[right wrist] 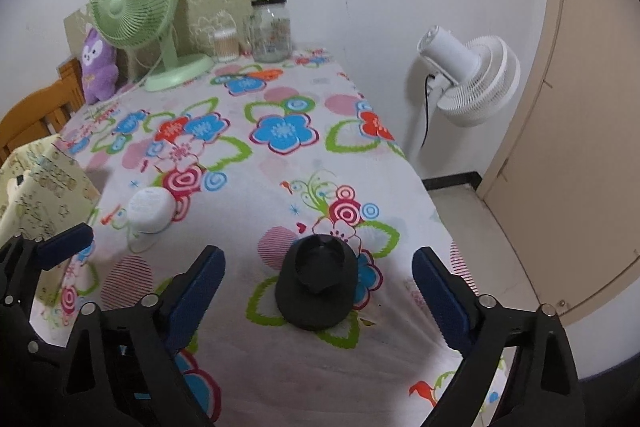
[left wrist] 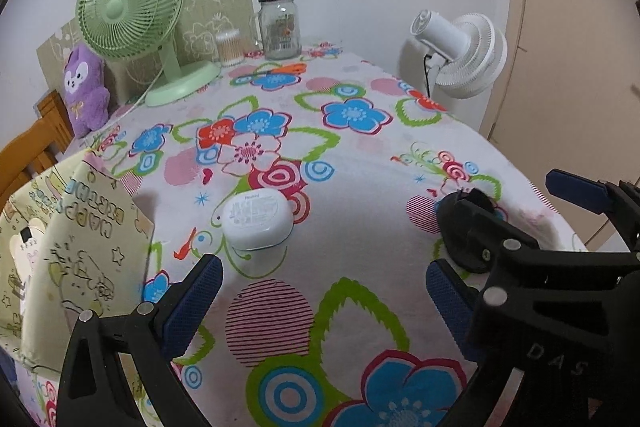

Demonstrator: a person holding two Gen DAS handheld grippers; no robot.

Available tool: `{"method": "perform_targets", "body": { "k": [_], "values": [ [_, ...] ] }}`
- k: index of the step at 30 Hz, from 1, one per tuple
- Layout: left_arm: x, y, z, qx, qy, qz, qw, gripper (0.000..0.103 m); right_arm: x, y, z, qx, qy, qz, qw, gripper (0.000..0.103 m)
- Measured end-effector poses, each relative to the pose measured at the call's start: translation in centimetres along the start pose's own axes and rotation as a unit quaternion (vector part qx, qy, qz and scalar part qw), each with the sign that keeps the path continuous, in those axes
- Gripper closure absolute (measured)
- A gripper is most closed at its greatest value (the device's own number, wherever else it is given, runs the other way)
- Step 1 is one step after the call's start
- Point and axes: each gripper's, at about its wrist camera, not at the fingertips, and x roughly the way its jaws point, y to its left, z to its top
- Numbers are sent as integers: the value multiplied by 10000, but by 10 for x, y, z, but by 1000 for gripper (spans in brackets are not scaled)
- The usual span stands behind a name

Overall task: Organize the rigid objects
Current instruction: 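Move the right tool over the black cap while the left tool approaches the white case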

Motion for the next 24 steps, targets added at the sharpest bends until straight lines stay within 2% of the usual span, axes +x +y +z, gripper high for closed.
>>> {"method": "perform_targets", "body": {
  "k": [7, 13, 17, 21, 22, 23, 24],
  "values": [
    [18, 1, 1, 12, 185, 35, 9998, 1, 22, -2, -2, 109, 271, -18, 9996, 15],
    [31, -3, 0, 106, 347, 30, 9993, 1, 37, -3, -4, 148, 517, -69, 9985, 23],
    [37, -7, -1, 162, 448, -25, 9989, 1, 44, -4, -6, 186, 693, 0, 9974, 44],
    [39, -6, 1, 119, 485, -82, 9987, 1, 44, -1, -6, 127, 691, -47, 9975, 45],
    [38, -5, 1, 67, 457, -78, 9989, 1, 43, 0, -5, 106, 674, -68, 9976, 48],
    [37, -4, 2, 48, 454, -70, 9989, 1, 42, 1, -4, 69, 621, -116, 9980, 55],
    [37, -2, 3, 27, 449, -65, 9990, 1, 40, 3, -2, 26, 597, -143, 9981, 55]
  ]
}}
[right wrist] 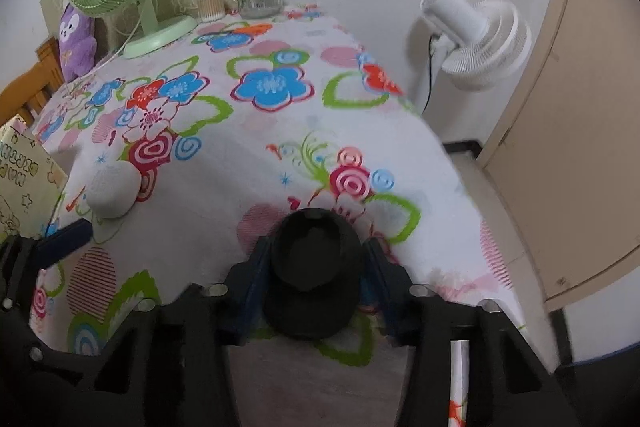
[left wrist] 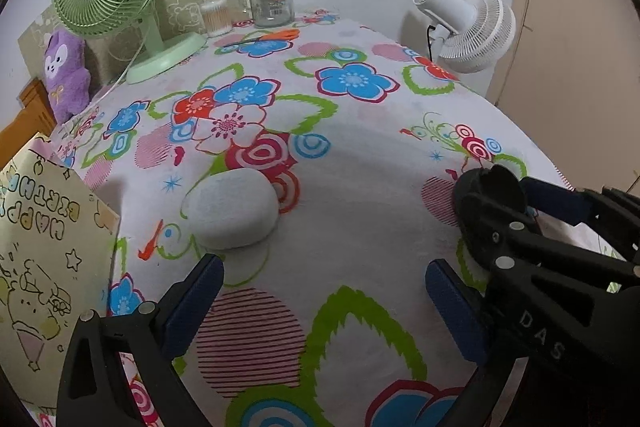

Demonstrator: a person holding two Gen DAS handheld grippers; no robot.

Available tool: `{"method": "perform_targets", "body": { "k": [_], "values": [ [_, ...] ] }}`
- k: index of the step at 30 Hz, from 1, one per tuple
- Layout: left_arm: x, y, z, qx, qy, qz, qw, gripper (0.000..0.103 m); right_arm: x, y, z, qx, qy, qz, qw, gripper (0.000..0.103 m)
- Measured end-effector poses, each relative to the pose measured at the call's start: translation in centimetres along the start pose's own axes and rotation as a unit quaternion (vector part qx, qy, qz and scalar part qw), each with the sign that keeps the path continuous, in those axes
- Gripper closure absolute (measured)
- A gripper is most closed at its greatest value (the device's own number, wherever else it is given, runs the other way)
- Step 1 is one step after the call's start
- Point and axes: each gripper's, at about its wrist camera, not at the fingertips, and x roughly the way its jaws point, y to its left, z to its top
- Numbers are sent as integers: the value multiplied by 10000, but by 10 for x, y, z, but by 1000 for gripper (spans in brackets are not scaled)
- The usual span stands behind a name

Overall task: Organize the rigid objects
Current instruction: 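Move the right tool over the black cap while the left tool approaches the white case, then close the right tool on the black cap while the left tool grasps the white case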

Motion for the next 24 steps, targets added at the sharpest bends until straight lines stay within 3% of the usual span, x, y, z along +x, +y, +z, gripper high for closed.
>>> {"method": "perform_targets", "body": {
  "k": [12, 24],
  "values": [
    [-4, 24, 13, -293, -122, 220, 9993, 1, -2, 18, 22, -60, -128, 256, 9996, 55],
    [19, 49, 28, -512, -57, 449, 9977, 1, 11, 32, 41, -94, -110, 360, 9992, 55]
  ]
}}
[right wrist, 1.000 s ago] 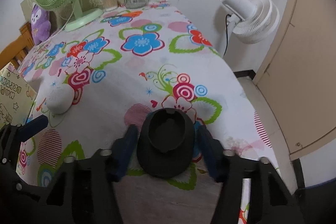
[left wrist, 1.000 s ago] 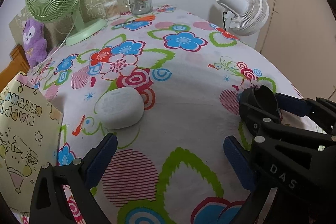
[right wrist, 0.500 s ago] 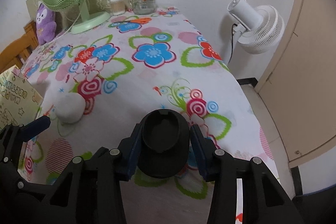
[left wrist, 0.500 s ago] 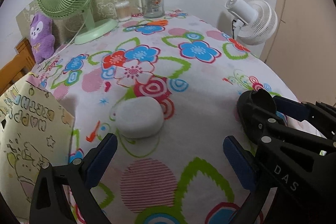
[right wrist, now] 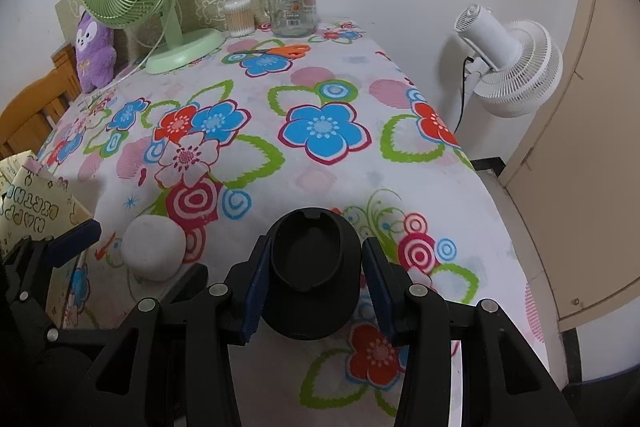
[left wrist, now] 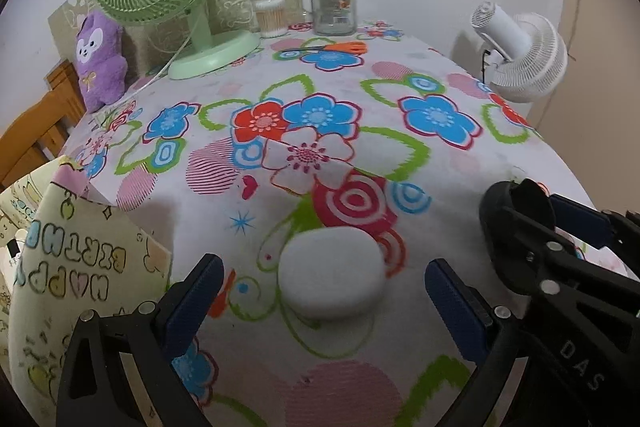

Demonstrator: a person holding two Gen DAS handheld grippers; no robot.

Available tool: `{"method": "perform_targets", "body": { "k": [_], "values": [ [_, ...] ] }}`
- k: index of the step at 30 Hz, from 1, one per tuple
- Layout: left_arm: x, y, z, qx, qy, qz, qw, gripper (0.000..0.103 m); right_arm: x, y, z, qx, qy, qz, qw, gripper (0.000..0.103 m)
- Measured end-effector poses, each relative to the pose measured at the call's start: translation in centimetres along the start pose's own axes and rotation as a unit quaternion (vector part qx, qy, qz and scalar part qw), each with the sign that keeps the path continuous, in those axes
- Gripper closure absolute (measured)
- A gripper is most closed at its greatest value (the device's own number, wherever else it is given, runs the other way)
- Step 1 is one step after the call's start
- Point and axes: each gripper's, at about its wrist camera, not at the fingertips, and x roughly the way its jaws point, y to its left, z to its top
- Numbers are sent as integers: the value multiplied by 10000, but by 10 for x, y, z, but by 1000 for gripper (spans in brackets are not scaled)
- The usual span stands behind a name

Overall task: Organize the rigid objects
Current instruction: 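Close the right tool on the black cap while the left tool grasps the white case, then carry the black cap with the right tool while the left tool carries the white case to the box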

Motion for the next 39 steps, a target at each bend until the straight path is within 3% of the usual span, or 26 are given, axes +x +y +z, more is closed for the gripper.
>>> {"method": "perform_targets", "body": {
  "k": [2, 7, 9, 10, 39],
  "values": [
    [4, 1, 1, -25, 58, -13, 10000, 2, 4, 1, 2, -6, 26, -23, 10000, 55],
    [10, 3, 1, -119, 165, -160, 9997, 20, 11, 1, 5, 33, 110, -18, 9999, 55],
    [8, 2, 1, -135, 156, -308, 9993, 41, 12, 0, 6, 85, 124, 31, 9999, 55],
    [6, 1, 1, -115, 134, -309, 9994, 46, 12, 0, 7, 90, 124, 18, 9999, 54],
    [-47, -3, -17, 12, -150, -273, 9995, 46, -41, 9, -16, 118, -184, -16, 9998, 54]
  ]
}}
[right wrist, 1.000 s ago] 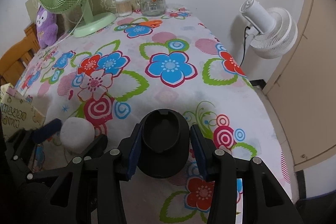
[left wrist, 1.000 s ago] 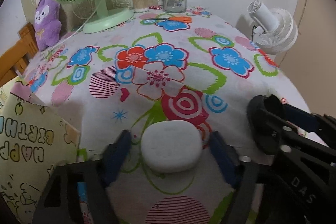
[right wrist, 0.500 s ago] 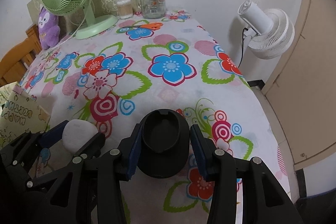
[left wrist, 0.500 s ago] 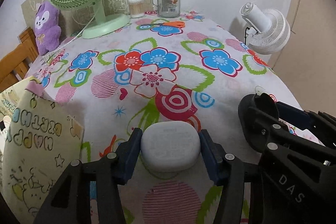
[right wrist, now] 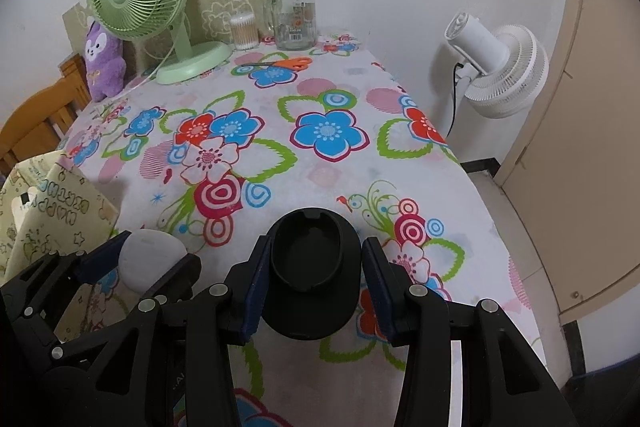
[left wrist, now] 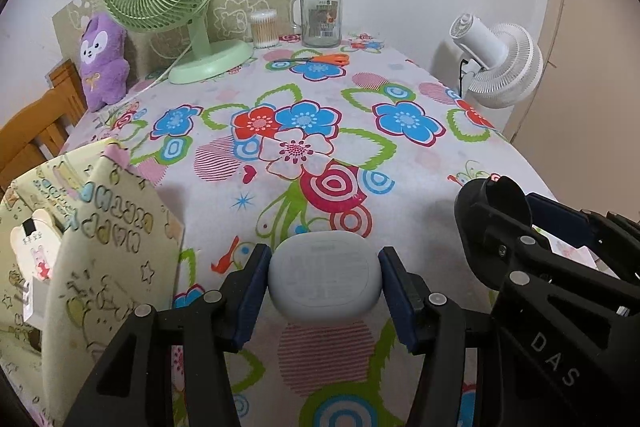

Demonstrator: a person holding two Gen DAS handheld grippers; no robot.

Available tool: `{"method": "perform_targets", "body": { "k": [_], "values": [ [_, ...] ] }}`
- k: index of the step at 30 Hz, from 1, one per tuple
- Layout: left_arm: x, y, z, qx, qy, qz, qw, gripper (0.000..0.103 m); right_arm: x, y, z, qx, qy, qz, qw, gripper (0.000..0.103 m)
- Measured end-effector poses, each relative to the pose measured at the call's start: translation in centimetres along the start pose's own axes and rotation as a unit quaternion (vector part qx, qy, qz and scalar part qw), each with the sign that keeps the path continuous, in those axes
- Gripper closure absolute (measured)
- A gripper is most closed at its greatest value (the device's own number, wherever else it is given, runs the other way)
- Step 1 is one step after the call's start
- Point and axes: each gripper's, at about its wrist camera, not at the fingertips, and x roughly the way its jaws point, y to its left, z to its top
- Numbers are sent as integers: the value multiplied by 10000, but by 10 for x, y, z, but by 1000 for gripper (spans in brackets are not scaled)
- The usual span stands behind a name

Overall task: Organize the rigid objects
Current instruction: 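Carry the black cap with the right tool while the left tool carries the white case to the box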

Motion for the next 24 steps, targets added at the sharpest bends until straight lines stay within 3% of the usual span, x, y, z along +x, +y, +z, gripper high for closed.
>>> {"method": "perform_targets", "body": {
  "k": [24],
  "values": [
    [-57, -1, -20, 93, -342, 34, 9994, 46, -57, 13, -19, 7, -387, 24, 9992, 54]
  ]
}}
